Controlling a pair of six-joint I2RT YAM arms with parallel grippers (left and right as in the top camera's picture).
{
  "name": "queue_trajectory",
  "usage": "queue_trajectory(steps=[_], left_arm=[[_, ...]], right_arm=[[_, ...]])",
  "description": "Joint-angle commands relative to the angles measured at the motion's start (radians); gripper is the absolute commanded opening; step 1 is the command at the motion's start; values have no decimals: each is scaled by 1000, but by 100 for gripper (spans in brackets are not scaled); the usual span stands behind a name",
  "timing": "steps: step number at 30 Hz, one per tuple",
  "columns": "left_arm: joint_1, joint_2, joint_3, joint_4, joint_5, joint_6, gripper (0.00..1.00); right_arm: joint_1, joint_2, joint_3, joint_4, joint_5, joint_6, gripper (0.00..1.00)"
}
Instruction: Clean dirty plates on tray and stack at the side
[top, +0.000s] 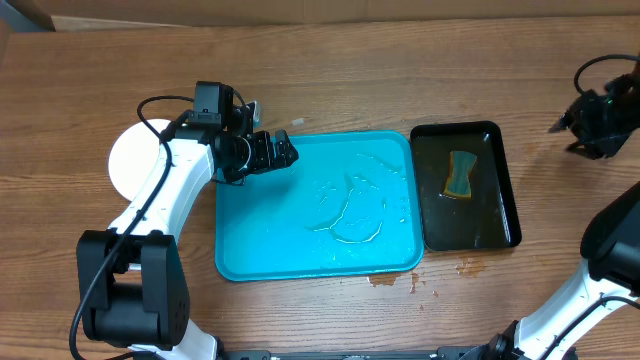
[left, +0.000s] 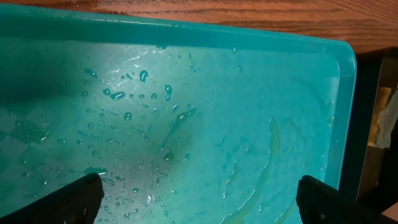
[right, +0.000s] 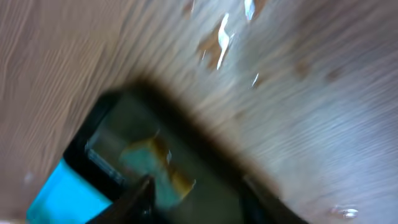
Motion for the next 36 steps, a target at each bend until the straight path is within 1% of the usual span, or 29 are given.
queue_trajectory(steps=[1, 2, 3, 10, 14, 17, 21, 25, 32, 36], left_arm=[[-5, 4, -8, -3, -6, 19, 100], [-5, 4, -8, -3, -6, 19, 100], [-5, 4, -8, -3, -6, 19, 100], [-5, 4, -8, -3, -6, 19, 100], [-5, 4, -8, -3, -6, 19, 100], [-5, 4, -8, -4, -6, 19, 100], [-5, 4, -8, -3, -6, 19, 100], [-5, 4, -8, -3, -6, 19, 100], [-5, 4, -8, -3, -6, 19, 100], [-5, 4, -8, -3, -6, 19, 100]], right_arm=[[24, -86, 27, -58, -111, -81, 21], [37, -105, 27, -89, -111, -105, 11], [50, -126, 27, -112, -105, -113, 4], [173, -291, 23, -234, -5, -105, 4], [274, -360, -36, -233, 81, -29, 4], [365, -384, -113, -227, 139, 6, 4], [472, -388, -245, -163, 245, 94, 4], [532, -388, -392, -60, 256, 115, 4], [547, -388, -636, 145, 256, 122, 4], [547, -388, -734, 242, 241, 139, 4]])
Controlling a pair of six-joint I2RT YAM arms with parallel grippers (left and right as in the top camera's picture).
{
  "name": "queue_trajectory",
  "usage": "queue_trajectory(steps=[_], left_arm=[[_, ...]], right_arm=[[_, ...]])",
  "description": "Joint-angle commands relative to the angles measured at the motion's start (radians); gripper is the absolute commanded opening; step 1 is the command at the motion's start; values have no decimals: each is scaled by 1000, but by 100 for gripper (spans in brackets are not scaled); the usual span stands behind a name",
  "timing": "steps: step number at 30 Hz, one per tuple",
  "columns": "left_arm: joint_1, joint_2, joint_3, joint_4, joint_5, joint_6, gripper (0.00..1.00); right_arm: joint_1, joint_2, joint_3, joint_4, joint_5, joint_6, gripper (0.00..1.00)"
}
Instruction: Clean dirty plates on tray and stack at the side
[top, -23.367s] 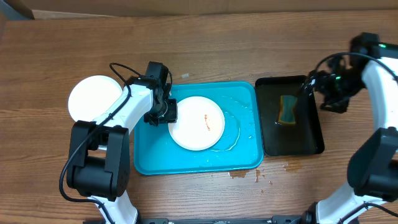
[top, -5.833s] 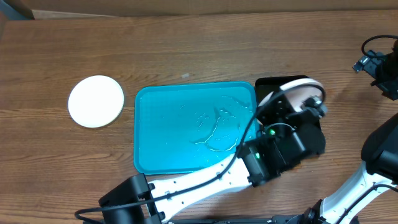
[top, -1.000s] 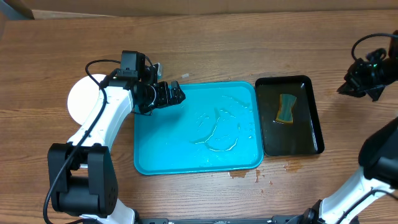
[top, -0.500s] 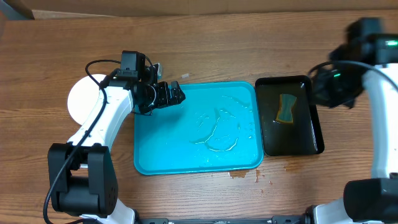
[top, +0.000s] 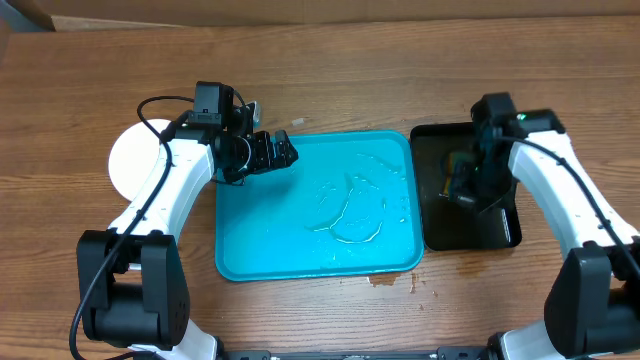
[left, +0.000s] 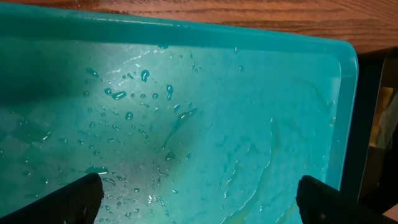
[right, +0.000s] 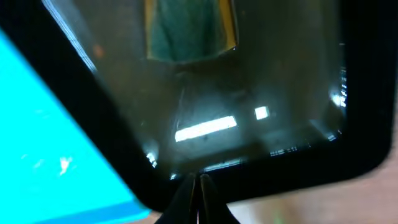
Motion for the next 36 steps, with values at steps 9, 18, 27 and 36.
queue_trajectory(steps=[9, 18, 27, 36], left_arm=[[-5, 4, -7, -3, -3, 19, 100], [-5, 4, -7, -3, -3, 19, 100], [-5, 4, -7, -3, -3, 19, 100], [-5, 4, -8, -3, -3, 19, 100]], right_arm=[[2, -4, -164, 105, 1, 98, 4], [5, -4, -240, 156, -27, 94, 4], [28, -4, -262, 124, -28, 95, 4], [28, -4, -262, 69, -29, 102, 4]])
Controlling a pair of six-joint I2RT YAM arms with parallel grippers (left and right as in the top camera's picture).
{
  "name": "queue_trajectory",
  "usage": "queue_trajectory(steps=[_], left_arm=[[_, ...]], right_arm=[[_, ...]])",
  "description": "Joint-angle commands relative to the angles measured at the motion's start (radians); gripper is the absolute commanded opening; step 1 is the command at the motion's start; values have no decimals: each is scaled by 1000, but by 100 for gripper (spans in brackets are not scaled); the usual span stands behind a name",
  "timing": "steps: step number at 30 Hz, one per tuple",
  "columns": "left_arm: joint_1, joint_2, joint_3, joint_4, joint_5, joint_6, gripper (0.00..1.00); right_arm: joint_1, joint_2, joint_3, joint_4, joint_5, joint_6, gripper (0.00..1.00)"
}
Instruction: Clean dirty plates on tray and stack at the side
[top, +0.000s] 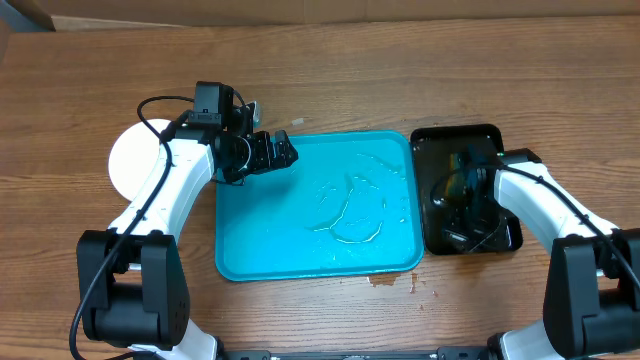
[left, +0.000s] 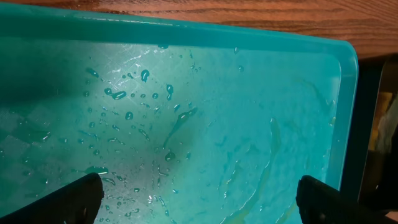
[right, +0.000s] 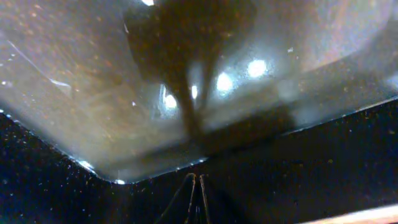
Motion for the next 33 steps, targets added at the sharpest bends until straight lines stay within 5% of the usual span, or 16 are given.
queue_trajectory(steps=[1, 15, 28, 29, 30, 31, 32, 33], left_arm=[[-5, 4, -8, -3, -3, 19, 100], [-5, 4, -7, -3, -3, 19, 100], [-5, 4, -7, -3, -3, 19, 100], [-5, 4, -7, -3, -3, 19, 100], [-5, 4, -7, -3, -3, 19, 100], [-5, 4, -7, -3, -3, 19, 100], [-5, 4, -7, -3, -3, 19, 100], [-5, 4, -7, -3, -3, 19, 100]], right_arm=[[3, -5, -5, -13, -5, 12, 4], [3, -5, 20, -27, -19, 11, 4], [-58, -5, 442, -95, -20, -35, 13], [-65, -5, 480, -108, -19, -57, 18], [-72, -5, 517, -126, -19, -86, 38], [-77, -5, 560, -150, -17, -112, 84], [-82, -5, 594, -170, -11, -122, 100], [-83, -5, 623, -186, -6, -123, 100]])
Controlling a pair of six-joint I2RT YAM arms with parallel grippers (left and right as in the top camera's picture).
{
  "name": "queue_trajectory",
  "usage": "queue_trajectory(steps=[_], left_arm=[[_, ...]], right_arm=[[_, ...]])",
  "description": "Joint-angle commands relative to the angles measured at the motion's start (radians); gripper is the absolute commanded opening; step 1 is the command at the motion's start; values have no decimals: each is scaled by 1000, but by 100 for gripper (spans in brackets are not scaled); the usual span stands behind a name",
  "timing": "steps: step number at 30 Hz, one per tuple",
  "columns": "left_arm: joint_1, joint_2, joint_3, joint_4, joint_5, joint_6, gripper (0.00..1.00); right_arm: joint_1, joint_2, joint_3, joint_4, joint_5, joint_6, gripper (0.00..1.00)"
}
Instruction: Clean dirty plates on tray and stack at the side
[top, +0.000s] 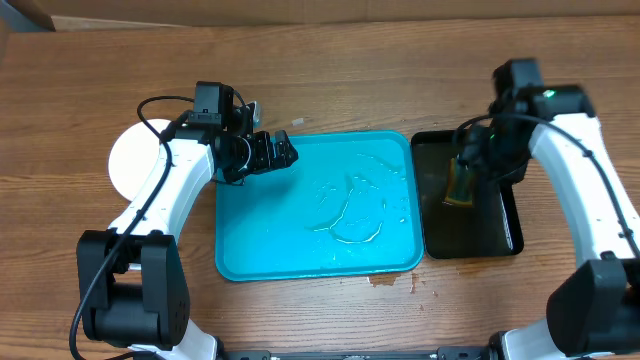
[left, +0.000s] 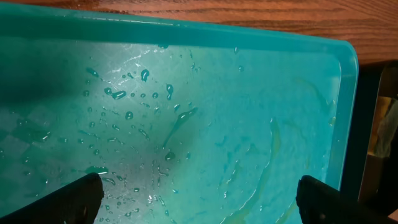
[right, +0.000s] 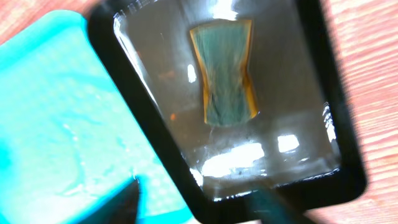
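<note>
A white plate (top: 133, 160) lies on the table left of the teal tray (top: 300, 255). The tray holds only water drops and yellowish streaks (left: 261, 168). My left gripper (top: 283, 150) hovers over the tray's back left corner, open wide with nothing between its fingers (left: 81, 198). In the black basin (top: 505, 235) right of the tray, a green-and-yellow sponge (right: 222, 74) lies in murky water. My right gripper (top: 475, 158) hangs above the basin's back half, open and empty, with the sponge ahead of its blurred fingertips (right: 121, 205).
The wooden table (top: 350, 80) stretches behind the tray and basin. A small brown spill (top: 385, 280) marks the wood in front of the tray. The basin's left rim (right: 149, 130) runs close along the tray's right edge.
My right gripper was shut and low in the basin's water near its front. Now it is higher, over the basin's back half, and open. The left arm has not moved.
My right arm was at the table's far right edge, away from the basin. Then it was over the basin with its jaws shut, then down in the water. Now it is raised and open. The left gripper stayed open over the tray's corner throughout.
</note>
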Motion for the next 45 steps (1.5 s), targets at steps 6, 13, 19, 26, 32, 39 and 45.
queue_trajectory(steps=[6, 13, 19, 26, 32, 39, 45], left_arm=[[-5, 4, -7, -3, -3, 19, 100], [-5, 4, -7, -3, -3, 19, 100], [-5, 4, -7, -3, -3, 19, 100], [-5, 4, -7, -3, -3, 19, 100], [-5, 4, -7, -3, -3, 19, 100], [-5, 4, -7, -3, -3, 19, 100], [-5, 4, -8, -3, -3, 19, 100]], right_arm=[[-8, -1, 133, -23, 13, -53, 100], [-8, 0, 133, -10, 13, -53, 100], [-8, 0, 133, -9, 13, -53, 100], [-8, -24, 131, -8, 17, -53, 100], [6, -236, 131, 36, 64, -69, 100], [9, -581, 67, 313, 65, -204, 100], [9, -978, -313, 691, 66, -303, 100]])
